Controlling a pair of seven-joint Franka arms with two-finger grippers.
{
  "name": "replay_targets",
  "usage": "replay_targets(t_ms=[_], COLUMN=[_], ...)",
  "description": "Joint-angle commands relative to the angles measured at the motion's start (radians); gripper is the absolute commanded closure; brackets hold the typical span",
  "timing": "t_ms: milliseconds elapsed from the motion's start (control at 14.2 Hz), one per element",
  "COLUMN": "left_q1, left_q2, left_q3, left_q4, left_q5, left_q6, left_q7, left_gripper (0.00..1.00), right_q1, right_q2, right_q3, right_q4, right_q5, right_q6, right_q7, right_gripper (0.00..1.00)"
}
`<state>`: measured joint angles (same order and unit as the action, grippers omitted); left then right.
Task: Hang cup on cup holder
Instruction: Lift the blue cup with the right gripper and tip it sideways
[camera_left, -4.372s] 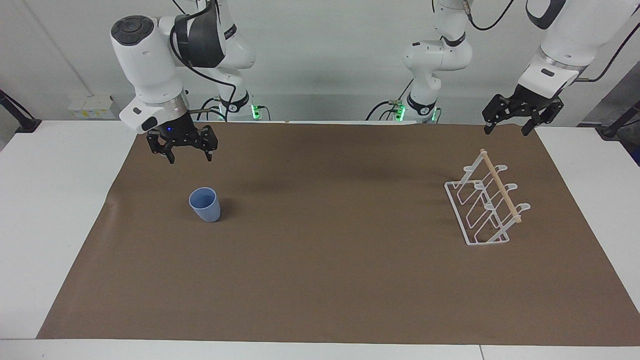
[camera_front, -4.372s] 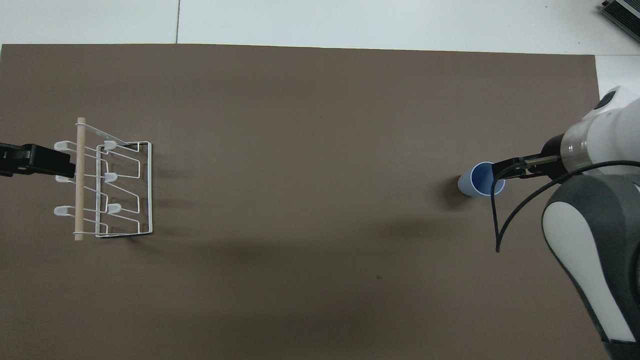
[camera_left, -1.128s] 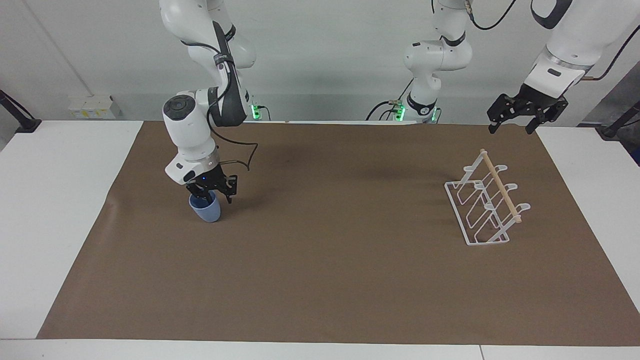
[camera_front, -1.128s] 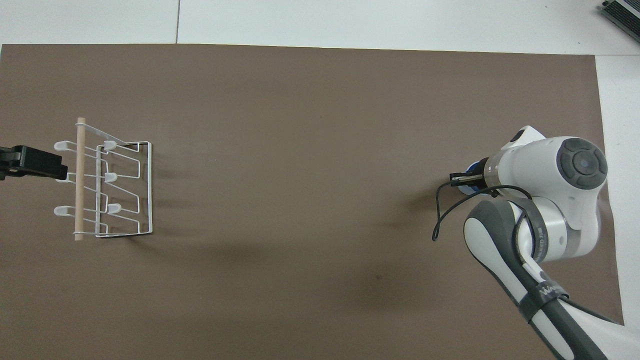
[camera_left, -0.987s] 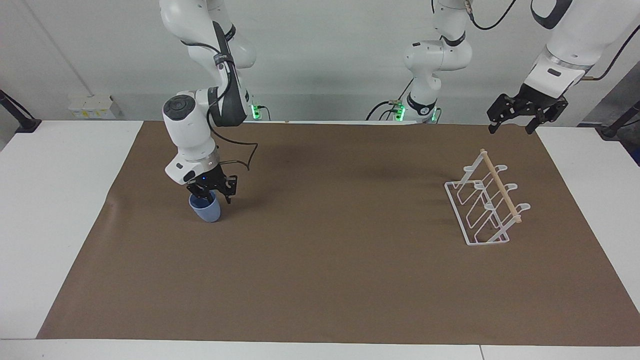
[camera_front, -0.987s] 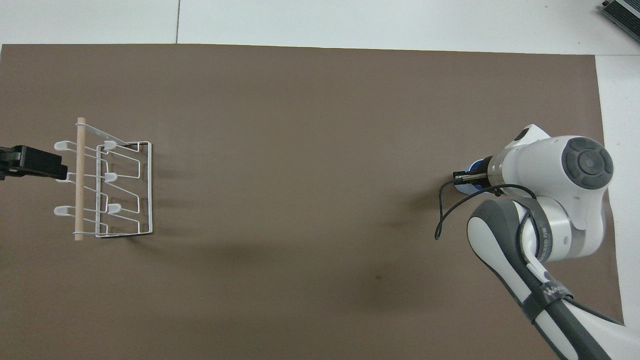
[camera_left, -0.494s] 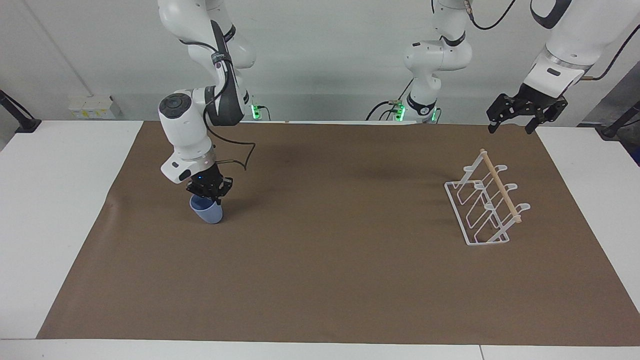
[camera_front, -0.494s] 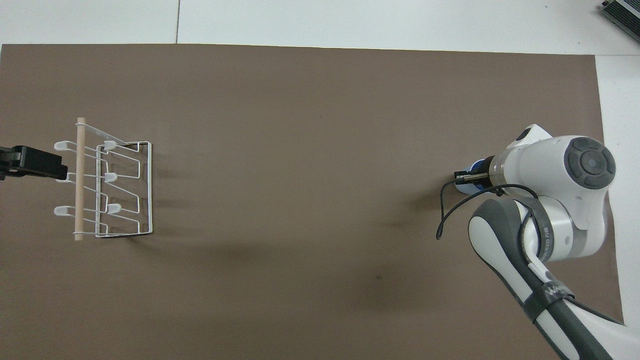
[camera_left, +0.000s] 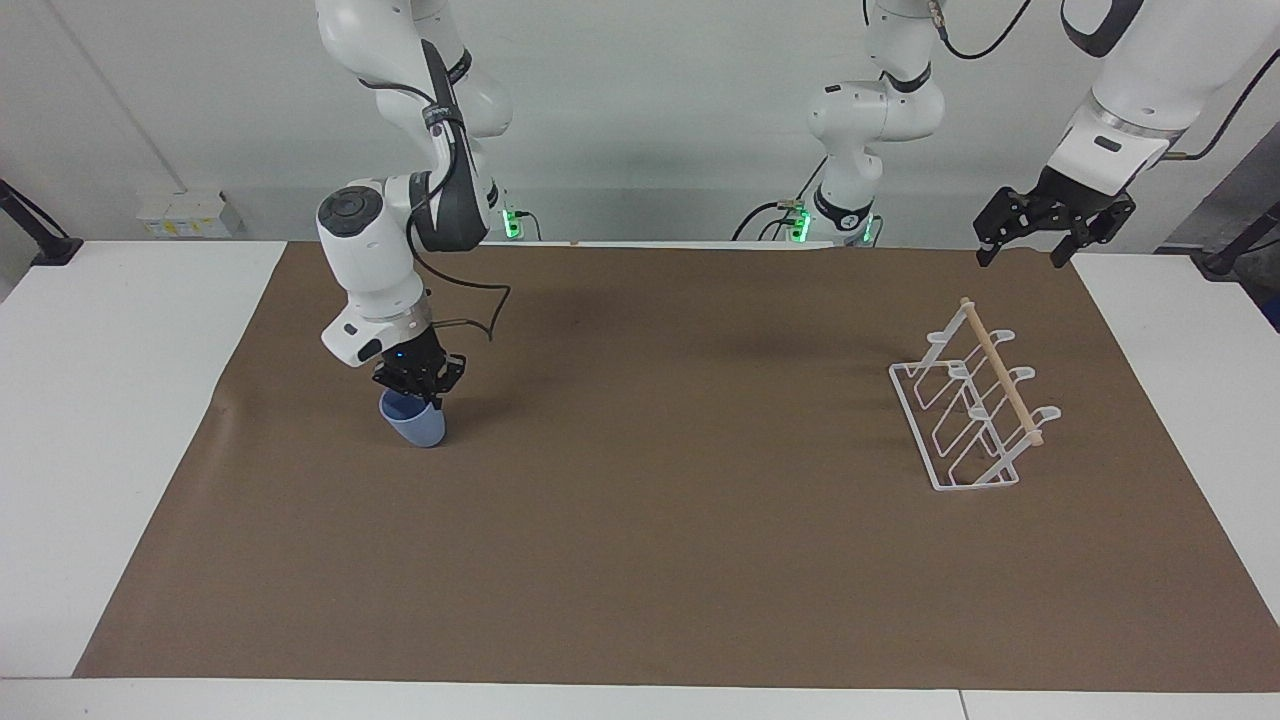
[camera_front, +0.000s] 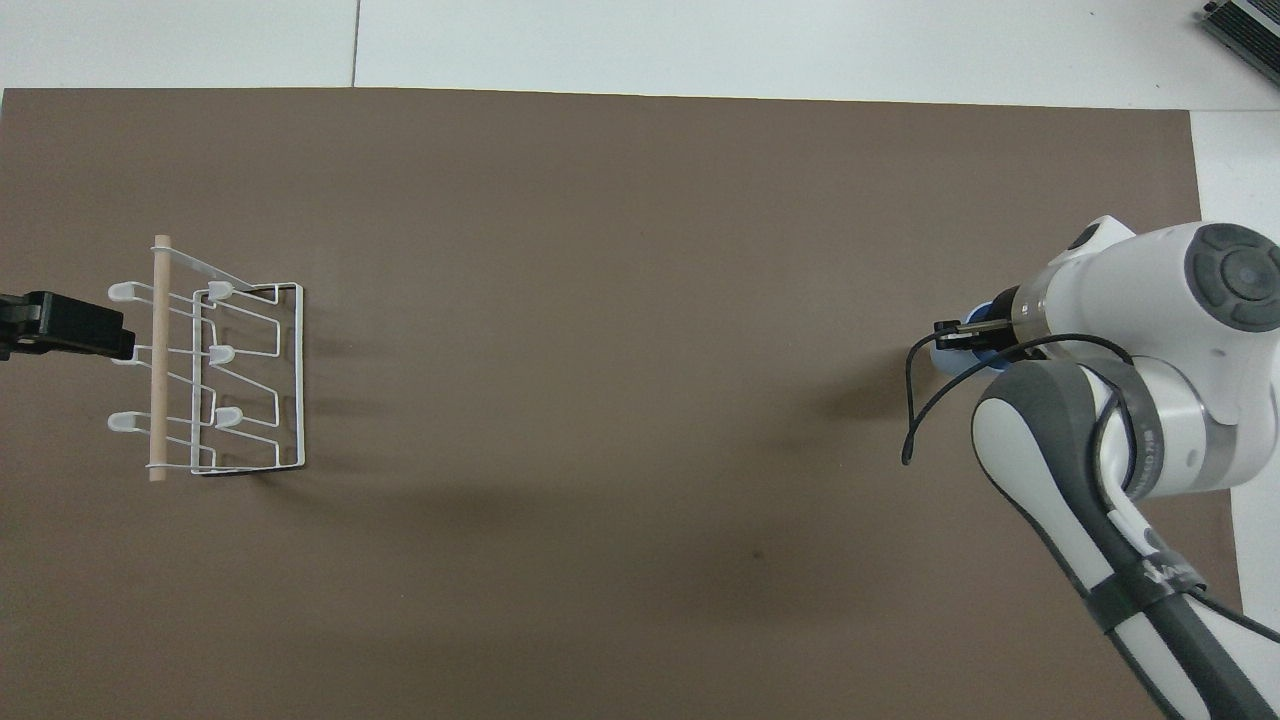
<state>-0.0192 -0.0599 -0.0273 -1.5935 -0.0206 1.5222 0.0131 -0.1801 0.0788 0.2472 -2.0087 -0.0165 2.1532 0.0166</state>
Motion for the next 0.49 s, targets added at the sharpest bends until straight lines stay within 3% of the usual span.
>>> replay_targets(t_ms=[0,423], left_q1=[-0.002,-0.002], left_q2=[-0.028,-0.026], left_q3=[0.000,0.000], left_q4=[-0.031,-0.031], left_q5=[0.005,0.005], left_q6=[0.004,0.004], left_q7=[-0.007,-0.008], left_gripper=[0.00,0.00], right_q1=[-0.015,0.004], right_q2=[-0.002,-0.053], right_q3=[0.011,0.021], right_q4=[0.115,0.215], right_q5=[0.010,0.009], right_q6=[-0.136,-0.335], right_q7=[-0.027,-0.027], right_gripper=[1.00,1.00])
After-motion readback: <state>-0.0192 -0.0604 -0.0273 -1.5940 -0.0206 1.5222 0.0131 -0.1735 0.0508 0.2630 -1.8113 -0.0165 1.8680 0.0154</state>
